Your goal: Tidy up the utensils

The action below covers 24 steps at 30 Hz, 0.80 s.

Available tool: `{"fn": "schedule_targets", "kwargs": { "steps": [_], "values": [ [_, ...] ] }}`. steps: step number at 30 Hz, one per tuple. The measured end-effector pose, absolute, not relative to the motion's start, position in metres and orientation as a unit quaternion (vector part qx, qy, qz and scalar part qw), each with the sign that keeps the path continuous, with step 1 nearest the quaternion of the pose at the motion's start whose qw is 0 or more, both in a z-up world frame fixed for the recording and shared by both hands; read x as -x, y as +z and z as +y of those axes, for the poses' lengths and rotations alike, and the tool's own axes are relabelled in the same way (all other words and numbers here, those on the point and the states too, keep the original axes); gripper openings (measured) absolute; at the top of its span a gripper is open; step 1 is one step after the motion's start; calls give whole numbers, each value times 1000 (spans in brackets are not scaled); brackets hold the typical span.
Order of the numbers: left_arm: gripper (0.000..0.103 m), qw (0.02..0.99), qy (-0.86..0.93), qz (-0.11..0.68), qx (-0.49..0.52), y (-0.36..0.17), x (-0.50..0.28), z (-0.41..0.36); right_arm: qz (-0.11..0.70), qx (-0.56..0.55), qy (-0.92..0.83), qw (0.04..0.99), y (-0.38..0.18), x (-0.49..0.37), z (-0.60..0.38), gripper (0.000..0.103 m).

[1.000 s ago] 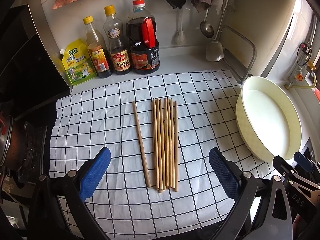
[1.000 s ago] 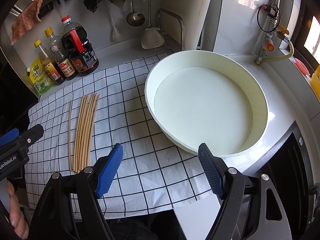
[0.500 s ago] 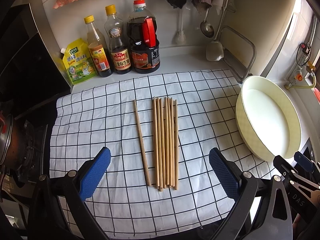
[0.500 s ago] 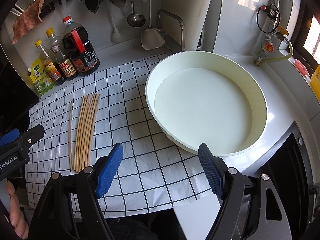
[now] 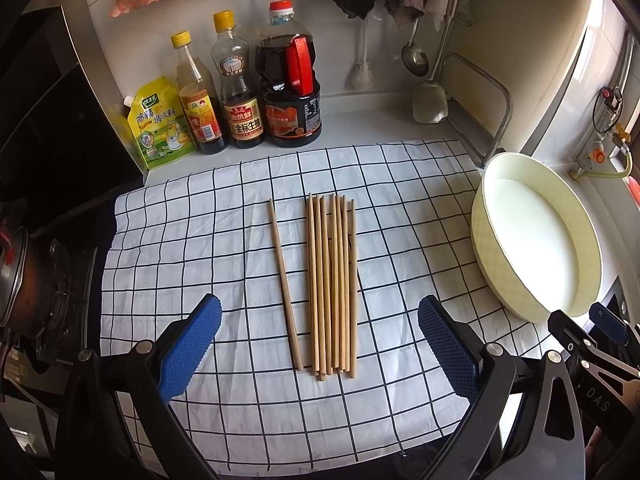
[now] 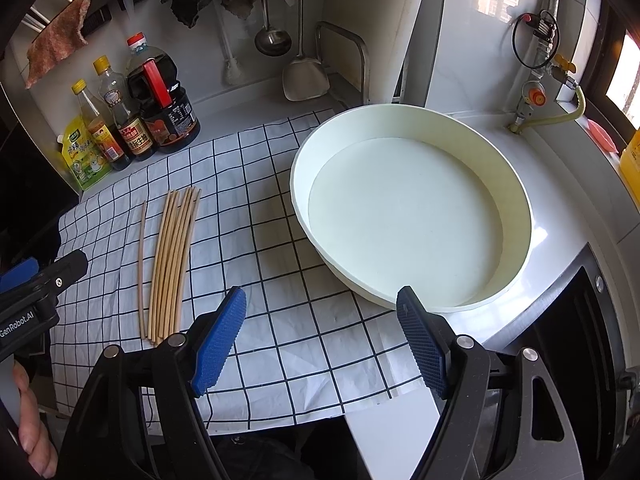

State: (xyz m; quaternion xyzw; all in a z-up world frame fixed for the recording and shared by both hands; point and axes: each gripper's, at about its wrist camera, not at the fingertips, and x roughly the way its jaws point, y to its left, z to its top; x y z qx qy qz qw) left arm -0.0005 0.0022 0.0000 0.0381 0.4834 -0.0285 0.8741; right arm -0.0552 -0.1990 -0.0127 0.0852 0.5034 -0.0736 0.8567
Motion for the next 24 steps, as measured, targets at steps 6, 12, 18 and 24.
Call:
{"fn": "schedule_targets", "kwargs": {
  "steps": [6,12,18,24],
  "values": [
    [97,874,-28,483,-38,0,0,2,503,-86,-74,857,-12,56,-199,74],
    [97,874,-26,484,-35,0,4,4,504,-85,-68,857,-11,54,-197,74],
    [97,875,-19,483,-27,-3,1,14,503,-80,-53,859,-15,51,-190,74],
    [97,872,-2,488,-30,-14,-2,36,507,-67,-28,859,-26,45,-172,74]
  ]
}}
